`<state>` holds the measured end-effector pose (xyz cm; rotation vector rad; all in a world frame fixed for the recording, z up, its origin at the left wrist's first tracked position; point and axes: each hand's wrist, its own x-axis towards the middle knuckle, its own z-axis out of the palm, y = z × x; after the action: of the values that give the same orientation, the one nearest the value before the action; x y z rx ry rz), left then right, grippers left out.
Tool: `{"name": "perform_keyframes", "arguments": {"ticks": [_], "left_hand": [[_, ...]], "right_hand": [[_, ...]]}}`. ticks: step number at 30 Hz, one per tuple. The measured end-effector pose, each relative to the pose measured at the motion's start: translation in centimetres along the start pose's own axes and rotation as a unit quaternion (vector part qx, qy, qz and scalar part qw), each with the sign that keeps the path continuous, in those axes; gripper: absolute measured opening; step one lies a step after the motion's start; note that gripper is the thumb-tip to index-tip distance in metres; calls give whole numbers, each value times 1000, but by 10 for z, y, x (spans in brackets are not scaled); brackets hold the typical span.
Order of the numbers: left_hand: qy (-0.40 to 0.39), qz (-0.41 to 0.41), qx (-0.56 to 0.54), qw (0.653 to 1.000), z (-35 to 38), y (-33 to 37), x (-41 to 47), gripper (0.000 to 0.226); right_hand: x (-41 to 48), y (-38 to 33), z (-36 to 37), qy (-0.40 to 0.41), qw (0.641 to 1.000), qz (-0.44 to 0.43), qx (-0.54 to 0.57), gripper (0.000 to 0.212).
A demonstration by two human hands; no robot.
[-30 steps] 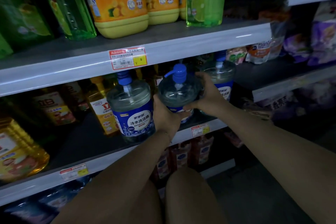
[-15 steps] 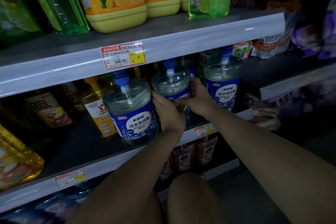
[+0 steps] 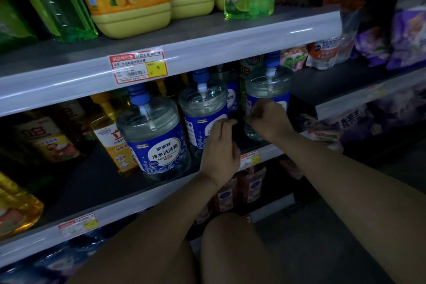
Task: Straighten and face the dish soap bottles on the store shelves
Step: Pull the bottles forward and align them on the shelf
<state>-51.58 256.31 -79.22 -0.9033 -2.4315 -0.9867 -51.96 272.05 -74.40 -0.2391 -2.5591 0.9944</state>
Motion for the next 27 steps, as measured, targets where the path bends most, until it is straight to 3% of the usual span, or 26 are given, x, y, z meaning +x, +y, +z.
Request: {"name": "perform_keyframes", "arguments": {"ticks": [4,8,12,15,19,21,23,25,27], "left_hand": [[-90,-66,-39,993,16,10,27,63],[-105,-123,-79,984,30,19,55,72],[-87,-81,-46,992,35,30,69,38],[-72,-36,-18,997,33,32,70,30],[-18,-7,69,997,32,27,72,46],[14,-11,99,995,32,27,73,62],[40,17,159,986,34,27,73,80],[31,66,232,970,36,27,75,94],[5,135,294,946,37,26,80,93]], "right_hand": [[2,25,-13,45,996,72,-35,19],[13,39,-22,97,982,115,114,60],[27,46,-23,5,959,142,245,93],[26,53,-21,-3,957,128,260,89],[29,62,-8,-28,975,119,184,95],[39,82,12,-47,979,86,176,84],[28,57,9,-48,979,75,185,62],[22,49,6,-35,974,75,210,42],[18,49,1,-28,968,70,239,36]]}}
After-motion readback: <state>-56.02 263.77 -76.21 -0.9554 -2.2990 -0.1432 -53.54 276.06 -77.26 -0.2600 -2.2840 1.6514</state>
